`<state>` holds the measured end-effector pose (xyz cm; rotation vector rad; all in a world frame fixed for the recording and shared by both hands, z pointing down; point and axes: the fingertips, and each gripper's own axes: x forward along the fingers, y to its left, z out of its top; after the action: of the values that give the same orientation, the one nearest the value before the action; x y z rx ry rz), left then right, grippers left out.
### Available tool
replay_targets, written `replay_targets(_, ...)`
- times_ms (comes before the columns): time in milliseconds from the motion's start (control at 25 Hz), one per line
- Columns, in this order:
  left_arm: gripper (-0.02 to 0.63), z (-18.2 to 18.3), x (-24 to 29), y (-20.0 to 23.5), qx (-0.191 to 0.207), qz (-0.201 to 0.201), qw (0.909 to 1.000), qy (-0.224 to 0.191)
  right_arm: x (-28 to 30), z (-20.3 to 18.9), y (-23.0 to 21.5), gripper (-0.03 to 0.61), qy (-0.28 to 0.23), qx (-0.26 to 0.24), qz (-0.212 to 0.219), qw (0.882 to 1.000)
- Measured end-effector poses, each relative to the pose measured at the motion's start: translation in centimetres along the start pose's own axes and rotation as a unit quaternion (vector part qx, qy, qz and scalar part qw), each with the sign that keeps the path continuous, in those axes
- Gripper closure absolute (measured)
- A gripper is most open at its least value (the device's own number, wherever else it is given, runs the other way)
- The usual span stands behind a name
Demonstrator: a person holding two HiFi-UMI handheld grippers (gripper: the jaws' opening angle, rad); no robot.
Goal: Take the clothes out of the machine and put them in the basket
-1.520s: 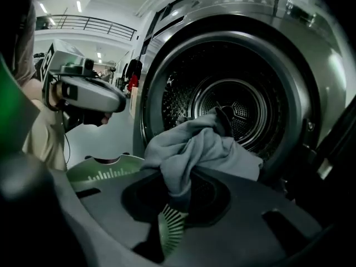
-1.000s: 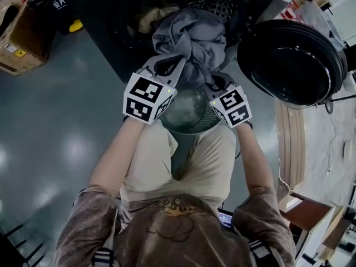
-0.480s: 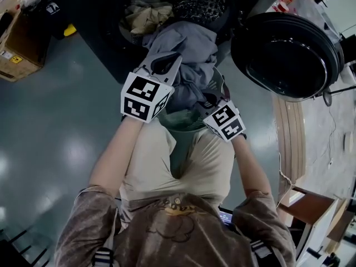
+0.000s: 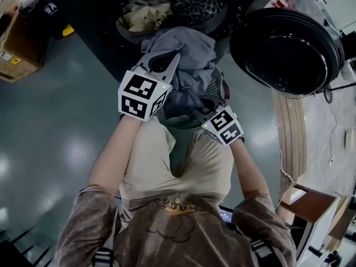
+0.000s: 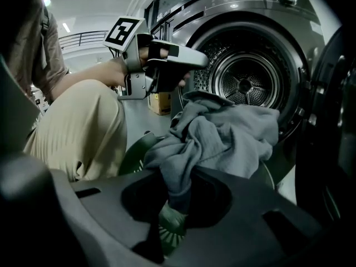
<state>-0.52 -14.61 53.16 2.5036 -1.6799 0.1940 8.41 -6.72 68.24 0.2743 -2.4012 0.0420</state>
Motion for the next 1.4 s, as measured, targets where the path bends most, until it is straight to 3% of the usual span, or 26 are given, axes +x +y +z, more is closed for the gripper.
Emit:
replay_targets(280, 0.606, -0.1, 0.2, -0.5, 0.001, -0.006, 1.0000, 0.002, 0.5, -0.6, 0.1, 0.490, 0.006, -0.004, 0.008, 1.000)
replay_targets(440, 0.606, -0.1, 0.3, -0.4, 0.000, -0.006, 1.0000, 0.002, 1.0, -1.2, -0.2, 0.375, 0.021, -0.010, -0.001, 1.000)
replay_targets(680, 0.606, -0.2, 0.3, -0.2, -0.004, -0.006, 1.0000, 0.002, 1.2, -1.4, -1.0, 0.262, 0.017, 0.001, -0.012, 1.000)
replay_targets(840, 0.606, -0.1, 0.3, -0.1, -0.007, -0.007, 1.0000, 0.000, 0.8, 0.3, -2.1, 0.238, -0.020, 0.034, -0.016, 0.999)
replay_targets(1200, 0.606, -0.1, 0.2, 0.1, -0.014, -0.007, 0.9999, -0.003, 2.3, 2.0, -3.3, 0.232, -0.031, 0.031, -0.014, 0.999)
replay_targets(1400, 0.606, -0.1, -0.1, 0.3, -0.016, -0.005, 0.9998, -0.008, 3.9, 4.8, -5.2, 0.230, -0.050, 0.019, -0.015, 0.998)
